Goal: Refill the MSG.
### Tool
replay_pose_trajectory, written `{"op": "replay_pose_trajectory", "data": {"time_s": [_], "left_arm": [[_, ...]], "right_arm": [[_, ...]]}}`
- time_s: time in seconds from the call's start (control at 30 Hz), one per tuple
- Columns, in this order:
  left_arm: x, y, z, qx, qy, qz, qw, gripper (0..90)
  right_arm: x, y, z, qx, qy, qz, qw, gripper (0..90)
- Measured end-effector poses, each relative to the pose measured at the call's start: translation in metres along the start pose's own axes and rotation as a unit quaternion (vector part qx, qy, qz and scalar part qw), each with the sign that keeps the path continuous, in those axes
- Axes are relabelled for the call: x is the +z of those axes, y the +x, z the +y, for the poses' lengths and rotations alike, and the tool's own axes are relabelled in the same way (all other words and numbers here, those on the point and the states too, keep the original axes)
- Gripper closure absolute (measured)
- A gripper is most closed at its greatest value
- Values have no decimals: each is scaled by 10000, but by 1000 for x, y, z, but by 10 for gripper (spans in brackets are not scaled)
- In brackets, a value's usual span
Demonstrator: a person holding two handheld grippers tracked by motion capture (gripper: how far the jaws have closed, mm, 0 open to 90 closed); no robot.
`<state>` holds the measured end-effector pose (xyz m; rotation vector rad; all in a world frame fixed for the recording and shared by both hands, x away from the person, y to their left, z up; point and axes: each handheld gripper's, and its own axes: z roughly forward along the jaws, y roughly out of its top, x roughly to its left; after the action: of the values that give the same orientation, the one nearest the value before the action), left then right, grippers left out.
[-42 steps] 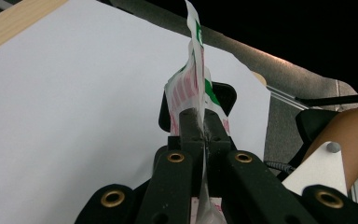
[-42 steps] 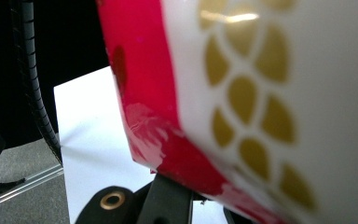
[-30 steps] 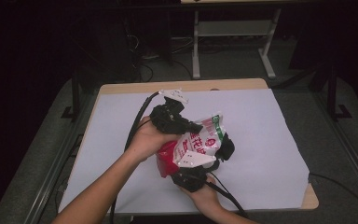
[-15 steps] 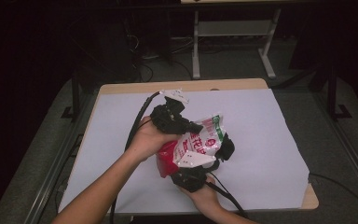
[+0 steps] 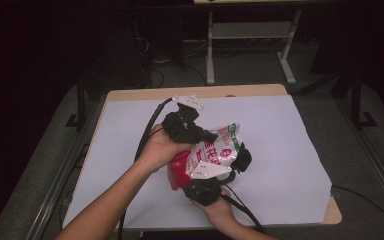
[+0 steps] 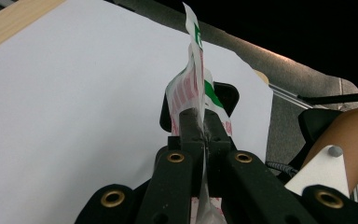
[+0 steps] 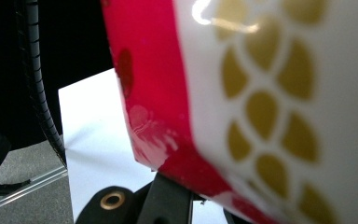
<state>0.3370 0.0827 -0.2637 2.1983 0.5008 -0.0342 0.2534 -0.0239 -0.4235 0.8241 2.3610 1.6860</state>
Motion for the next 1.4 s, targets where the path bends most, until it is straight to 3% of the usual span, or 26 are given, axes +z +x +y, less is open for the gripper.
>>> {"op": "replay_pose_trajectory", "data": {"time_s": [1.4], "left_arm": [[2, -1, 5, -20, 21, 48, 10000, 900]], "right_arm": [[1, 0, 2, 53, -84, 62, 9999, 900]]}}
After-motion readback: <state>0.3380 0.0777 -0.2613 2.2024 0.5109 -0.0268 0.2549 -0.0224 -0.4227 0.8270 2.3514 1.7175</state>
